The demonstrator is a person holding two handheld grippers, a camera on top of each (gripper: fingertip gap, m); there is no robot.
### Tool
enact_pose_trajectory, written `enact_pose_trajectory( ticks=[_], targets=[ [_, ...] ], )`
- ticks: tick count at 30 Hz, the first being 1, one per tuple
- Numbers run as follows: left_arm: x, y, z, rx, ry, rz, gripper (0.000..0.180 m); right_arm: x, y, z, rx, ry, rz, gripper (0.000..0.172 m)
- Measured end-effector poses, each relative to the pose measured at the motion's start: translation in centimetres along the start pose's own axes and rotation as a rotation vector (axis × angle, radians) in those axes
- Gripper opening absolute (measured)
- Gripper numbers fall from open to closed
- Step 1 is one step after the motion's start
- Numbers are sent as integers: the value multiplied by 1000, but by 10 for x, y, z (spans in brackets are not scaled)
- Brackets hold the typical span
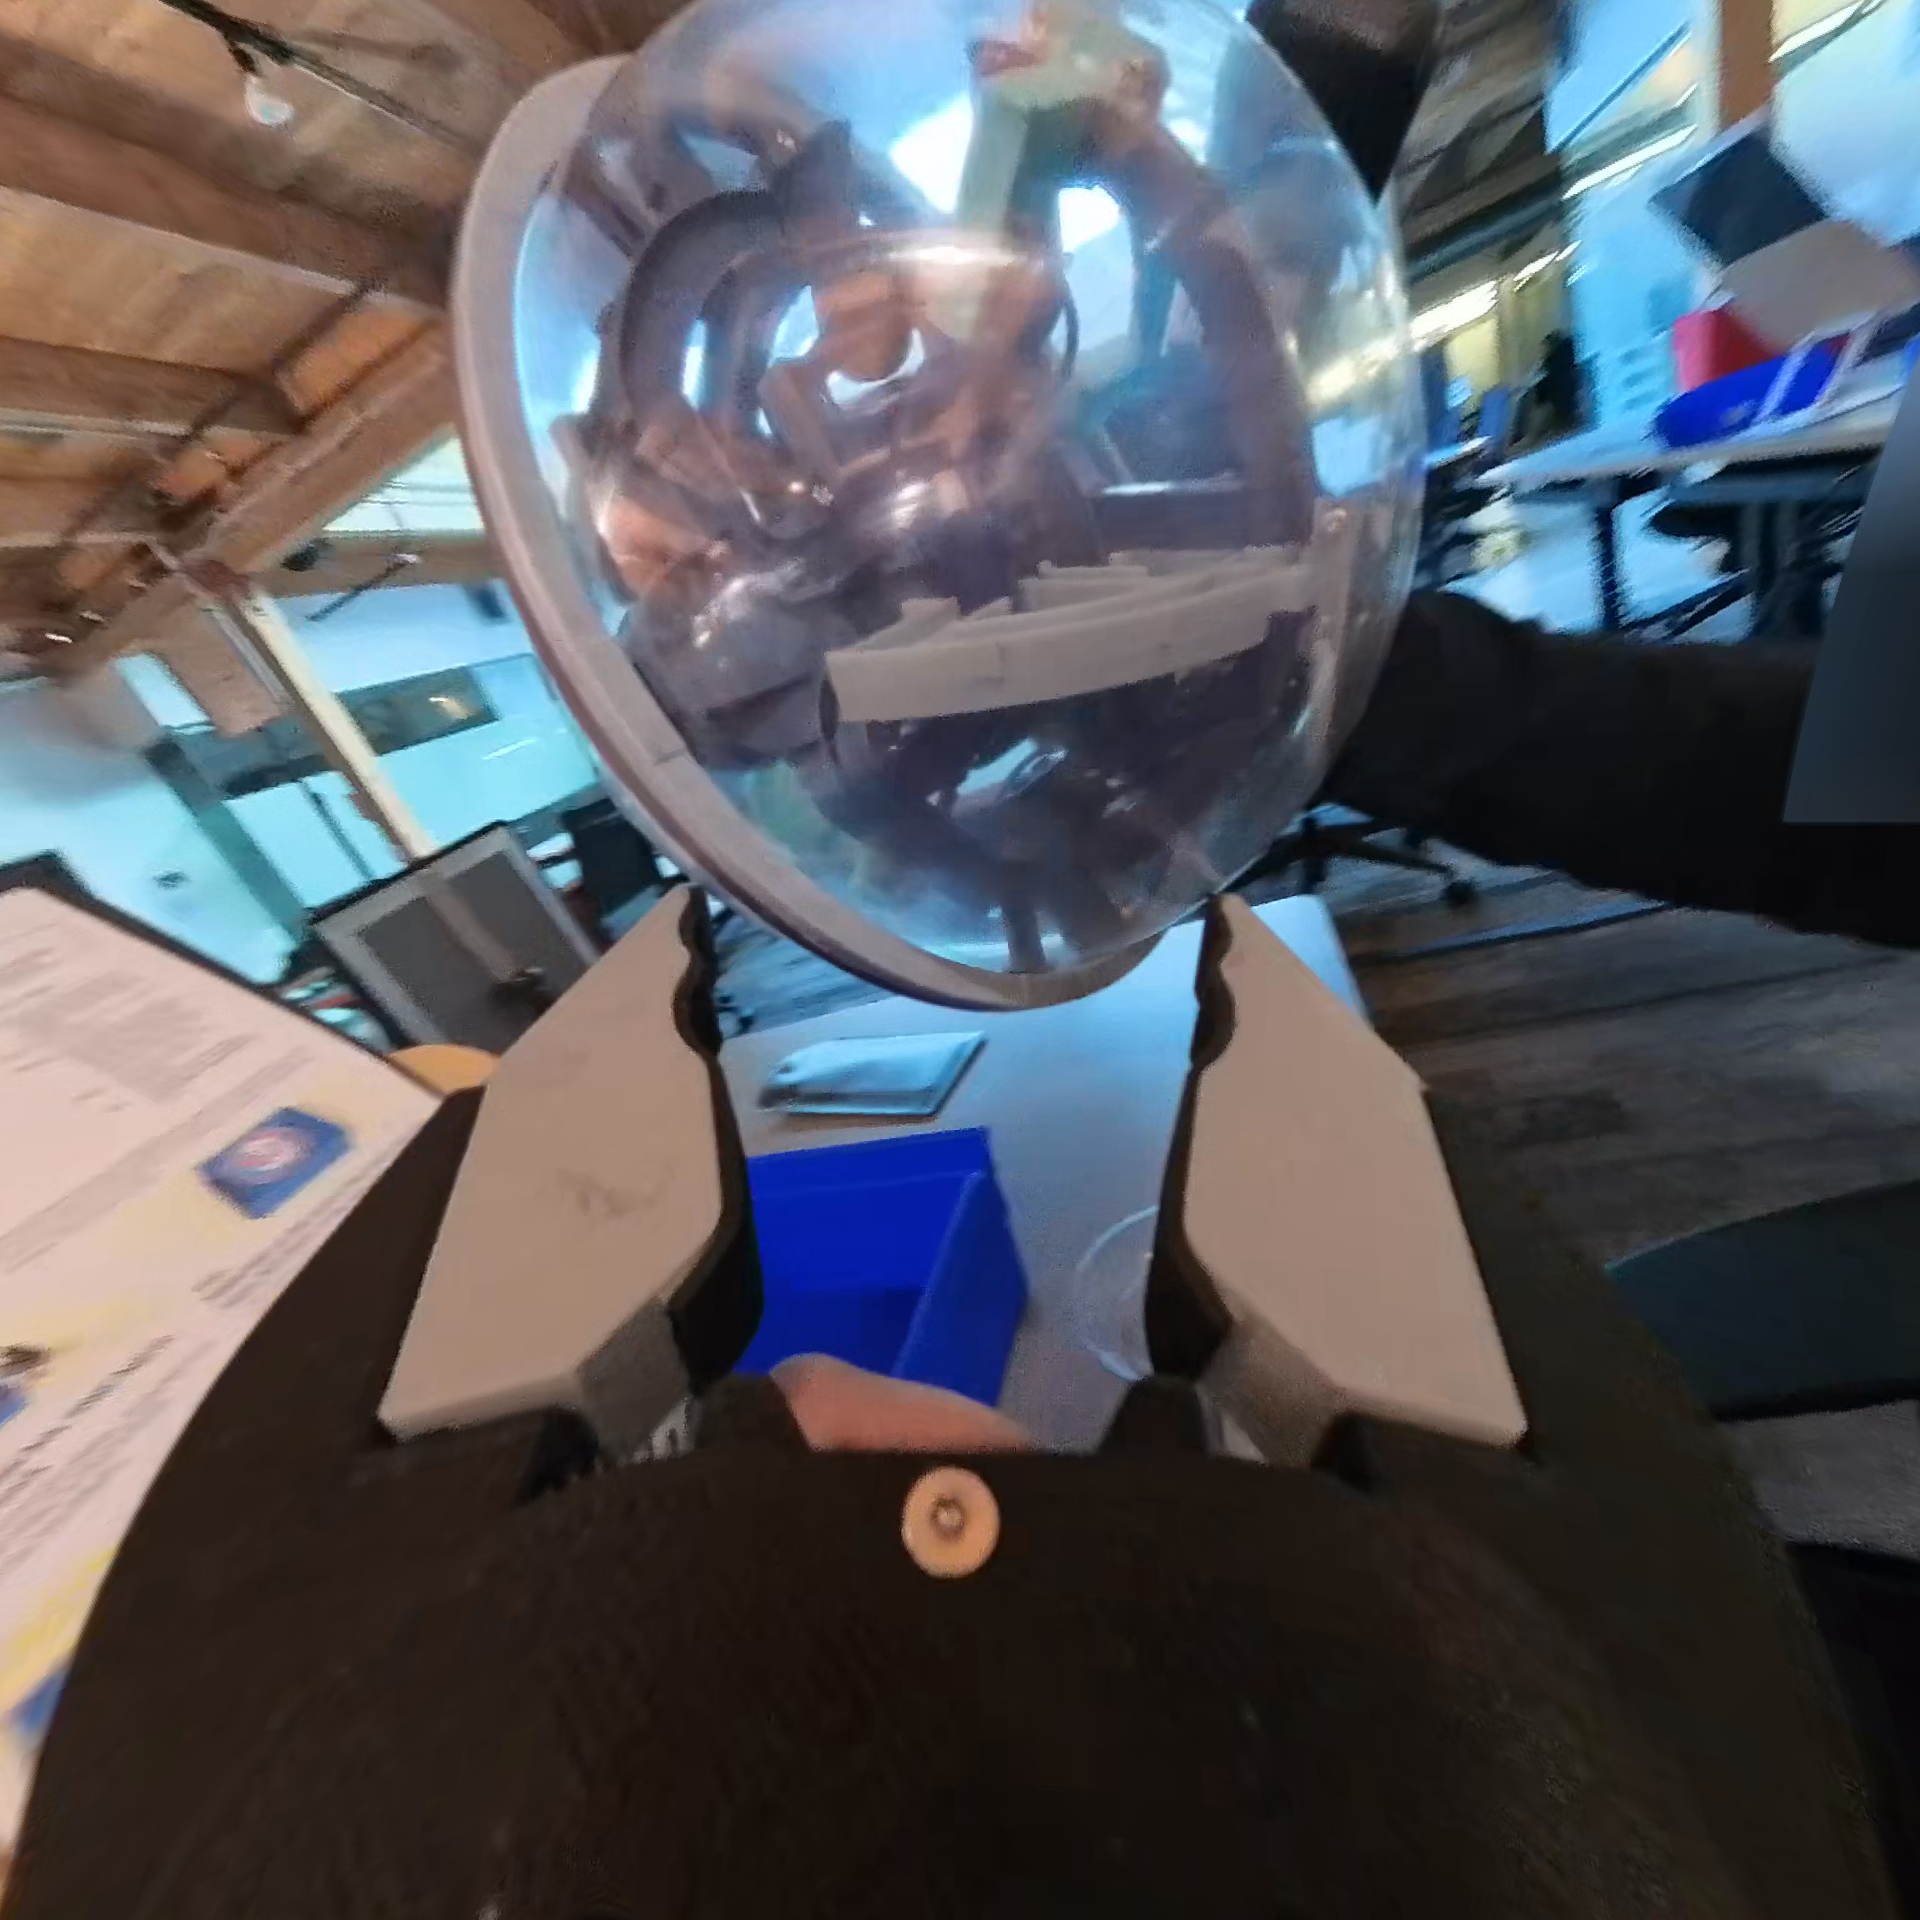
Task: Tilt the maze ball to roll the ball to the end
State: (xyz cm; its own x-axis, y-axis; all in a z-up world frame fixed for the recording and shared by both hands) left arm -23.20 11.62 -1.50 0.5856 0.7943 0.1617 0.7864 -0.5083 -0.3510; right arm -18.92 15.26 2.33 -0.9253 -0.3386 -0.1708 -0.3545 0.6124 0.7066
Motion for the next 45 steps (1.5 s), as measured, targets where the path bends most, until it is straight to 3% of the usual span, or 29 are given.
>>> enact_pose_trajectory(
  ticks=[4,9,15,20,24,28,33,37,45],
  targets=[
    [2,6,1,-113,40,99,90,-6,-5,0,28,24,4,154],
    [12,18,17,-220,-14,182,94,-13,-15,4,61,86,14,154],
    [14,21,23,-344,35,223,98,-15,-21,17,82,85,21,154],
    [10,21,18,-603,96,343,106,-16,-29,23,39,58,19,154],
    [15,28,25,-600,51,371,114,-18,-35,23,57,92,-3,153],
    [26,37,26,-589,-3,396,146,-9,-50,28,70,102,-63,153],
    [27,31,26,-594,15,337,146,-6,-47,38,79,82,-48,154],
    [28,22,36,-559,-32,251,146,0,-47,64,84,-48,-32,154],
    [28,16,38,-585,-41,213,146,10,-53,81,309,-27,-76,157]
  ],
)
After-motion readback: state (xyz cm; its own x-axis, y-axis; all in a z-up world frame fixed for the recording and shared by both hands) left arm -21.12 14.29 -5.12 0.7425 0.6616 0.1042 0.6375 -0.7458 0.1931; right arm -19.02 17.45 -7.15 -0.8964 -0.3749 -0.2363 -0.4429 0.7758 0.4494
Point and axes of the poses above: each gripper's, where its closed fingertips meet, x out along the fingers, z out of its underside, y = z × x across the jaws, the point moved 1 cm from there along -x, back along the fingers, and after that the axes turned 1 degree about -x, right-handed, at the moved point
